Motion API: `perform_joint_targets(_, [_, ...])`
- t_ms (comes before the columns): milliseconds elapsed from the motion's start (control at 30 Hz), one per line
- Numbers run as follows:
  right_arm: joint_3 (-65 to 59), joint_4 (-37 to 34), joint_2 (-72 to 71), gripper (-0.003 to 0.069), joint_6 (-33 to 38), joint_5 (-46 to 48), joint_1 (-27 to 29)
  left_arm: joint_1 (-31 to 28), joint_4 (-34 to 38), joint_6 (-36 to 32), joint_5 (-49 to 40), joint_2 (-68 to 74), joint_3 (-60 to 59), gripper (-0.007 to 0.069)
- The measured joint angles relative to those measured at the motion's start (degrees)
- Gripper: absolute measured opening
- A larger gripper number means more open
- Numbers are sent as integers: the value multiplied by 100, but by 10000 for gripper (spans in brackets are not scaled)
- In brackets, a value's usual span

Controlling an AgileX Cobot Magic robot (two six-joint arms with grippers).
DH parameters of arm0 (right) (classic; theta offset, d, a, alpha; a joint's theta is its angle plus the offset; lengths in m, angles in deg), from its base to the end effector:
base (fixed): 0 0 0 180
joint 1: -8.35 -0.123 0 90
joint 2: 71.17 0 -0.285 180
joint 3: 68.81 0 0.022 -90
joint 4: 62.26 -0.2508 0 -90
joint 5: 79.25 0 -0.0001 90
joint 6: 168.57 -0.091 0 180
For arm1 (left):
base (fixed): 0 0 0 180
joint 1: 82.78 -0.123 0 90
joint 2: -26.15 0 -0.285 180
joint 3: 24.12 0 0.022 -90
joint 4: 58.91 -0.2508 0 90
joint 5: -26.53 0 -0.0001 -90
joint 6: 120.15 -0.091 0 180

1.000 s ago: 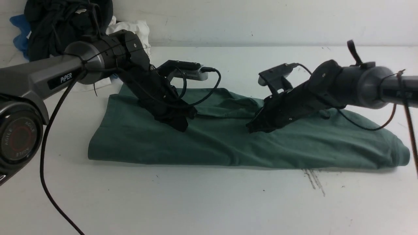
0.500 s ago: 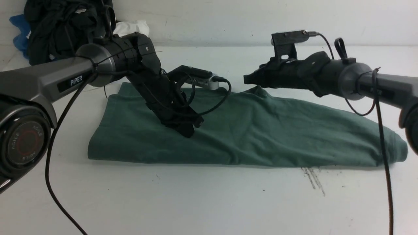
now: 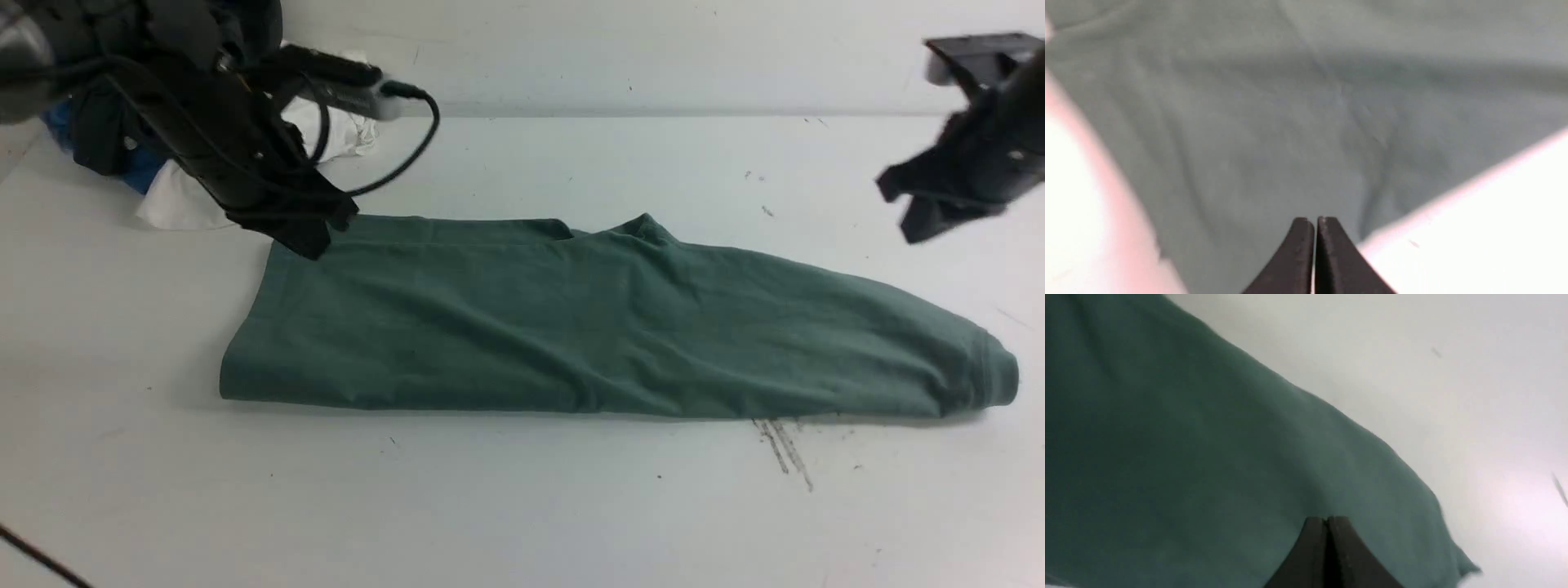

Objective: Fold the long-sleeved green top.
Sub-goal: Use the right arm to clamp the right edge of the fabric

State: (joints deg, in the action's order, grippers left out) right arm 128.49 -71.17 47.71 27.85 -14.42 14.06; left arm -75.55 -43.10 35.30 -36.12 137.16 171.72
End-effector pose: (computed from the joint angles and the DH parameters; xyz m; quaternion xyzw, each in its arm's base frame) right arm 0.4085 -0.0280 0.2563 -0.0680 0.9879 0.0497 0.1299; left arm 0.3826 -0.0708 0.3071 0.2291 0.9454 -0.1018 0.2082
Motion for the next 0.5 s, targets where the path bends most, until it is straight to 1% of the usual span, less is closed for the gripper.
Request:
perform_joint_targets(100, [-825,74,-148,-2,-241,-151,436,-68,216,-6,251,-904,-587,-8])
perform_joint_targets(133, [-927,67,-154,0,-259,-194,512,-74,258,-11,287,-1028,-681,-8])
perform_joint_targets(167, [-1258,-37,-159,22,-333,-358,660,-81,340,-17,346,-1445,-1047,-8])
perform_joint_targets(267, [-1564,-250,-159,94,-382,-452,845,-88,412,-33,385,-2173,-1654,-8])
perform_joint_targets(333, [-1616,-362,-159,181,-394,-492,894,-88,396,-37,370,-2613,-2072,-8])
perform_joint_targets(433, [-1622,-407,-159,346,-468,-629,893,-88,257,-37,318,-3210,-2726,-8])
perform_joint_targets(500, [-1627,-426,-140,435,-521,-725,893,-88,173,-37,318,-3458,-3022,-8])
